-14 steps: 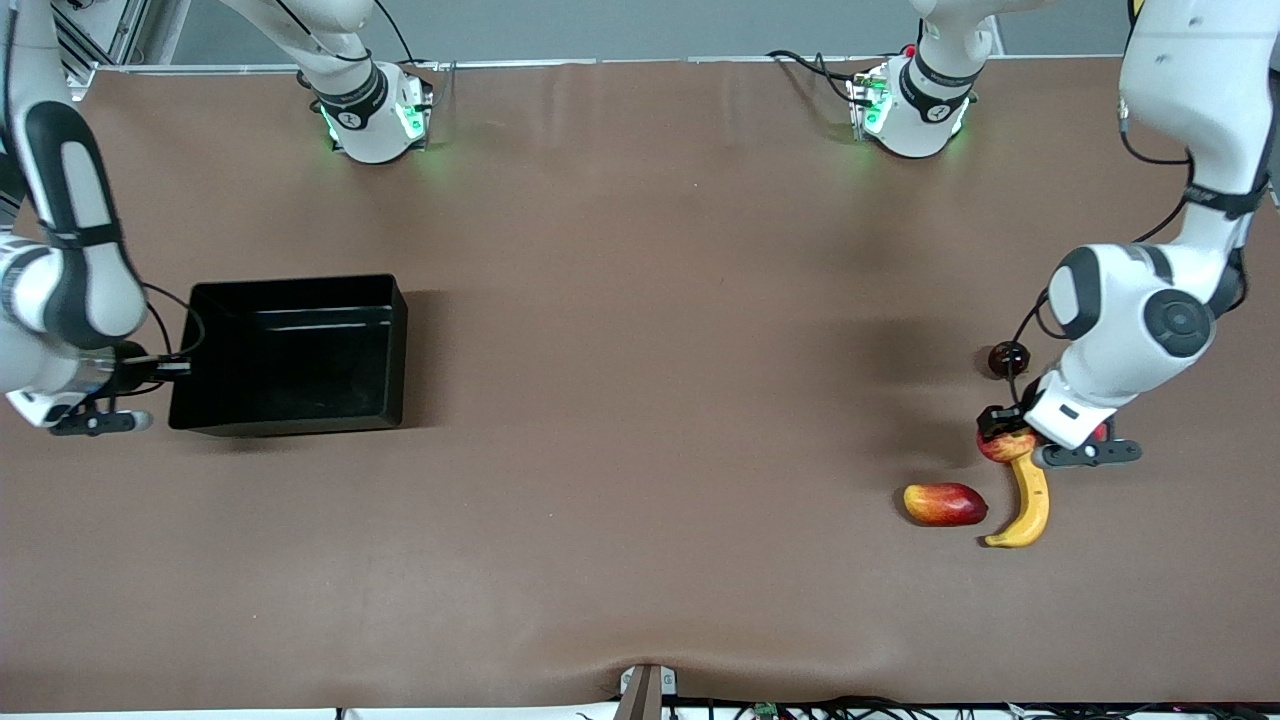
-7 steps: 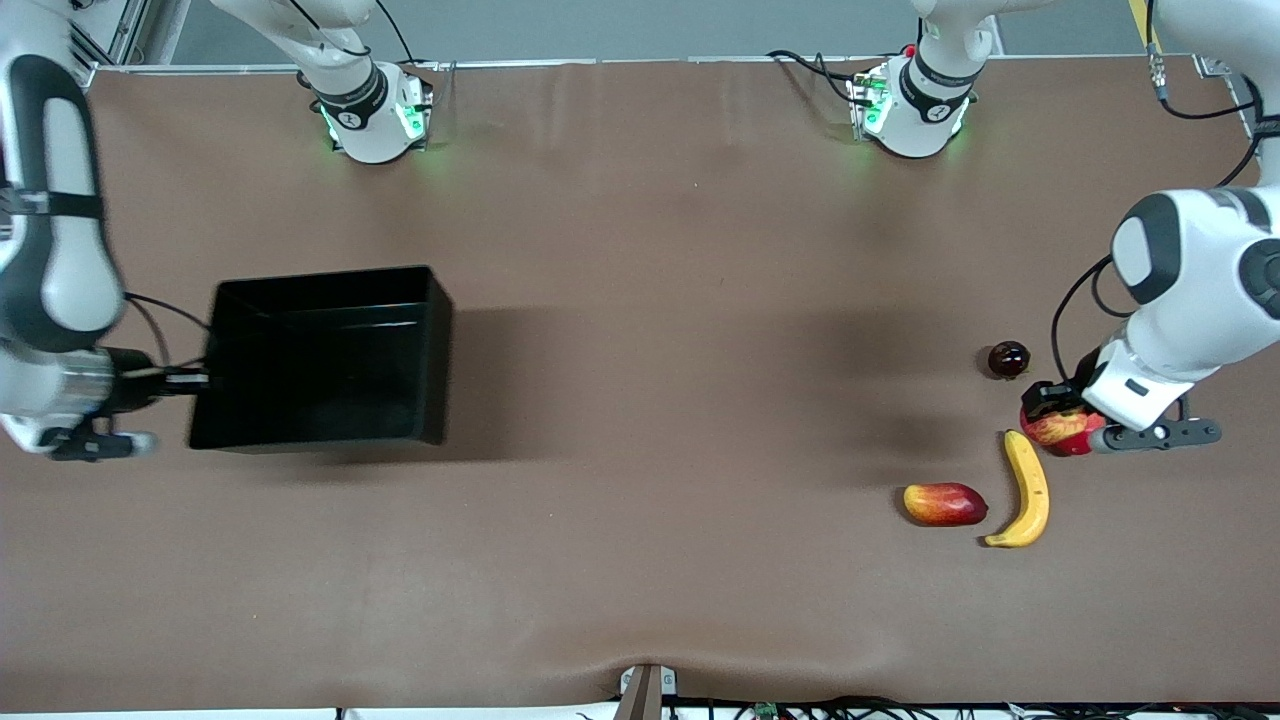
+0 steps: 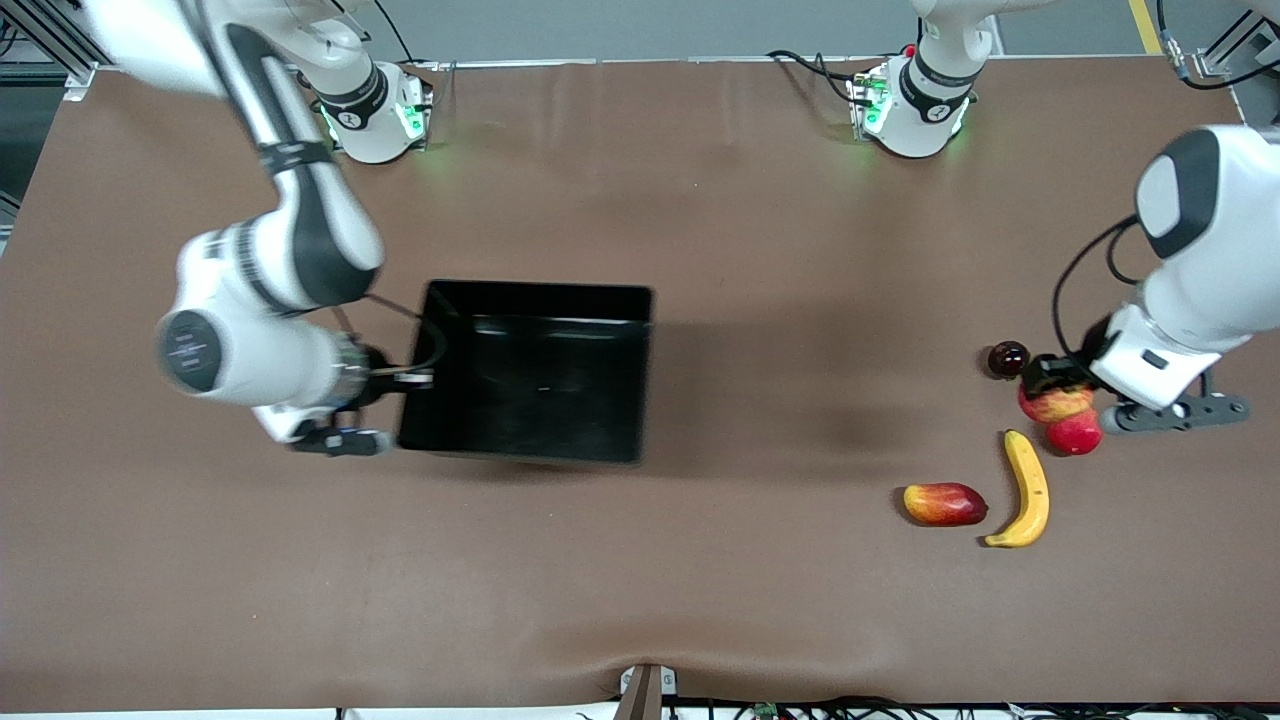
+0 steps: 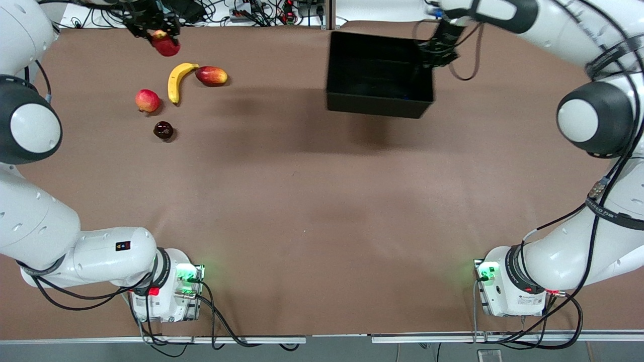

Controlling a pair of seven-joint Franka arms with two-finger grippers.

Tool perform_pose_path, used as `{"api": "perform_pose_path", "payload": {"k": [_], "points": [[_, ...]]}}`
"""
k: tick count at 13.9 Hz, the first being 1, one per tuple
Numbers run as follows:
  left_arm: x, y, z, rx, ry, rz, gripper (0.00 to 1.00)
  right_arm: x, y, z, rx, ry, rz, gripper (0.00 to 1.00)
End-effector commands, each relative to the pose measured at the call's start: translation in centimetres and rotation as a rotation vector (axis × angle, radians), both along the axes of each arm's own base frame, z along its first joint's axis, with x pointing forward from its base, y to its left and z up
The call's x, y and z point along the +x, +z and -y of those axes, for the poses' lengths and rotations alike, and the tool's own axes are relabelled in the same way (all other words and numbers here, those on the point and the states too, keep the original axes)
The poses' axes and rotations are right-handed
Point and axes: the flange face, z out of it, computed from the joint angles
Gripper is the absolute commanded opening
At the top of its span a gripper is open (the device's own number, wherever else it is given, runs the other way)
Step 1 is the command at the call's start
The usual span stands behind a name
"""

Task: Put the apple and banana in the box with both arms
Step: 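Lift the apple with the left gripper while the right gripper slides the box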

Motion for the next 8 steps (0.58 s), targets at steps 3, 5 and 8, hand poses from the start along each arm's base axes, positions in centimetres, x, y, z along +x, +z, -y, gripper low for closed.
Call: {"api": "perform_pose_path", "payload": {"k": [3,5,8], "points": [[-2.2,-2.5,11.2,-0.015,0.064,-0.058,0.0,-2.0,-5.5,-9.8,0.0,-0.073,0.018,0.0],[-3.2,-4.2,15.9,-0.021,0.09,-0.074,0.0,-3.5,-8.8,-13.6,-0.017,-0.051,0.019,0.0],[-4.5,-7.7,22.2,-0.048,0.143,-0.083,0.0,-4.2,-12.3,-16.5,-0.042,-0.054,0.014,0.0]]}}
